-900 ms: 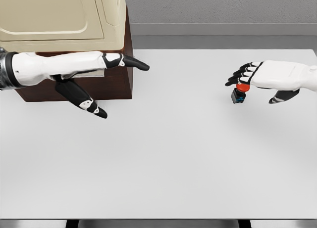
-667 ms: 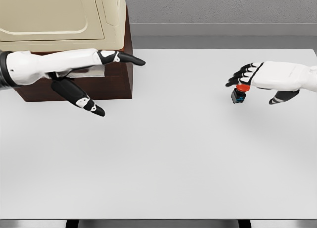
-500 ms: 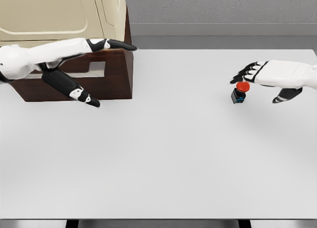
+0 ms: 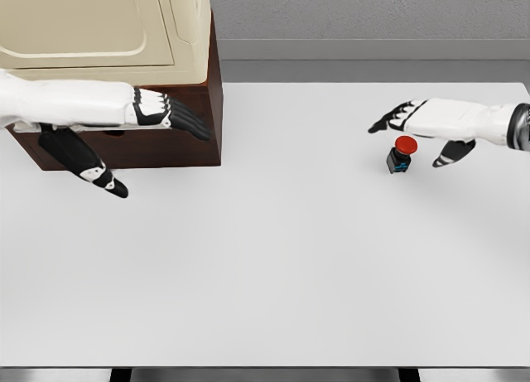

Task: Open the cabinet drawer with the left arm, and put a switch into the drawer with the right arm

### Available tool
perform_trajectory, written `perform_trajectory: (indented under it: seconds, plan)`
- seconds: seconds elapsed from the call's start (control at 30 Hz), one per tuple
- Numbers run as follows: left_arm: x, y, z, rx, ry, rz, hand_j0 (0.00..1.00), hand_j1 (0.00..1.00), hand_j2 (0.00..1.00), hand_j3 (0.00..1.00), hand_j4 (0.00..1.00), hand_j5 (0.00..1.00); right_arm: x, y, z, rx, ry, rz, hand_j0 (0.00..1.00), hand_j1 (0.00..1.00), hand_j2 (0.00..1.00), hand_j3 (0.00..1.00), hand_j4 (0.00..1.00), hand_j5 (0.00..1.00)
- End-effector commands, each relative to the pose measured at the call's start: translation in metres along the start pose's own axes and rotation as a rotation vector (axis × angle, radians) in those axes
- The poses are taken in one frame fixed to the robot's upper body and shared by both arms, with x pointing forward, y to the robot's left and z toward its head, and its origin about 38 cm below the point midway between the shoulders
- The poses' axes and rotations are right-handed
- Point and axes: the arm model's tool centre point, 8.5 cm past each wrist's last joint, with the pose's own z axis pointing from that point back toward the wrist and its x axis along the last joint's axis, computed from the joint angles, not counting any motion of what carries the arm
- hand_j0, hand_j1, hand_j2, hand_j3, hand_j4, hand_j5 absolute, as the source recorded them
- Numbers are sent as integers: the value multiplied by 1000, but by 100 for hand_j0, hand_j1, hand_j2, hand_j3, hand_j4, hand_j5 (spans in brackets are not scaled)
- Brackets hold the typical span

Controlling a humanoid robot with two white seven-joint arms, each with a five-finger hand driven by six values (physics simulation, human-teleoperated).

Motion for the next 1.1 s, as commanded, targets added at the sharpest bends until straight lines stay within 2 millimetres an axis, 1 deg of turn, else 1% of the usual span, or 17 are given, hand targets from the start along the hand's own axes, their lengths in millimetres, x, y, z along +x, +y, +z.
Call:
perform_trajectory:
  seconds: [0.0, 0.17, 0.27, 0.33, 0.37, 0.4, 0.43, 0.47, 0.57, 0.7, 0.77, 0.83, 0.9, 0.93, 0.97, 1.07]
  plan:
    - [-1, -2, 12, -6, 33, 2, 100, 100, 100, 100, 100, 100, 0, 3, -5, 14, 7, 11, 100, 100, 100, 100, 100, 100]
    - [1, 1, 16, 3, 39, -11, 100, 100, 100, 100, 100, 100, -5, 11, -16, 33, 23, 0, 100, 100, 100, 100, 100, 100]
    - [4, 6, 18, 14, 40, -26, 100, 100, 100, 100, 100, 100, -7, 14, -16, 44, 32, -3, 100, 100, 100, 100, 100, 100]
    - [4, 6, 17, 14, 37, -24, 100, 100, 100, 100, 100, 100, -5, 15, -24, 51, 29, 5, 100, 100, 100, 100, 100, 100]
    - [1, 4, 19, 15, 50, -14, 100, 100, 100, 100, 100, 100, -6, 17, -25, 56, 35, 7, 100, 100, 100, 100, 100, 100]
    - [-8, 0, 21, 14, 124, 48, 100, 100, 100, 100, 100, 100, -8, 17, -25, 68, 50, 25, 100, 100, 100, 100, 100, 100]
    - [-13, -1, 23, 18, 168, 81, 100, 100, 100, 100, 100, 100, -9, 17, -28, 74, 51, 26, 100, 100, 100, 100, 100, 100]
    - [-15, -1, 28, 24, 199, 97, 100, 100, 100, 100, 100, 100, -12, 20, -30, 88, 56, 20, 100, 100, 100, 100, 100, 100]
    - [-25, 0, 34, 34, 311, 163, 100, 100, 100, 100, 100, 100, -14, 16, -32, 91, 67, 31, 100, 100, 100, 100, 100, 100]
    - [-29, 2, 36, 42, 357, 190, 100, 100, 100, 100, 100, 100, -14, 21, -41, 104, 64, 19, 100, 100, 100, 100, 100, 100]
    - [-35, -3, 36, 38, 391, 228, 100, 100, 100, 100, 100, 100, -14, 20, -41, 105, 65, 22, 100, 100, 100, 100, 100, 100]
    - [-36, -5, 37, 39, 402, 239, 100, 100, 100, 100, 100, 100, -14, 22, -43, 116, 70, 36, 99, 99, 99, 99, 99, 99]
    - [-43, -12, 38, 32, 448, 288, 100, 100, 100, 100, 100, 100, -12, 22, -46, 121, 63, 39, 97, 97, 97, 97, 97, 97]
    - [-43, -11, 36, 31, 445, 285, 100, 100, 100, 100, 100, 100, -13, 23, -46, 121, 64, 37, 97, 97, 97, 97, 97, 97]
    - [-41, -6, 37, 43, 441, 274, 100, 100, 100, 100, 100, 100, -15, 25, -45, 126, 70, 31, 97, 97, 97, 97, 97, 97]
    - [-41, -6, 39, 45, 444, 274, 100, 100, 100, 100, 100, 100, -18, 24, -45, 126, 78, 29, 97, 97, 97, 97, 97, 97]
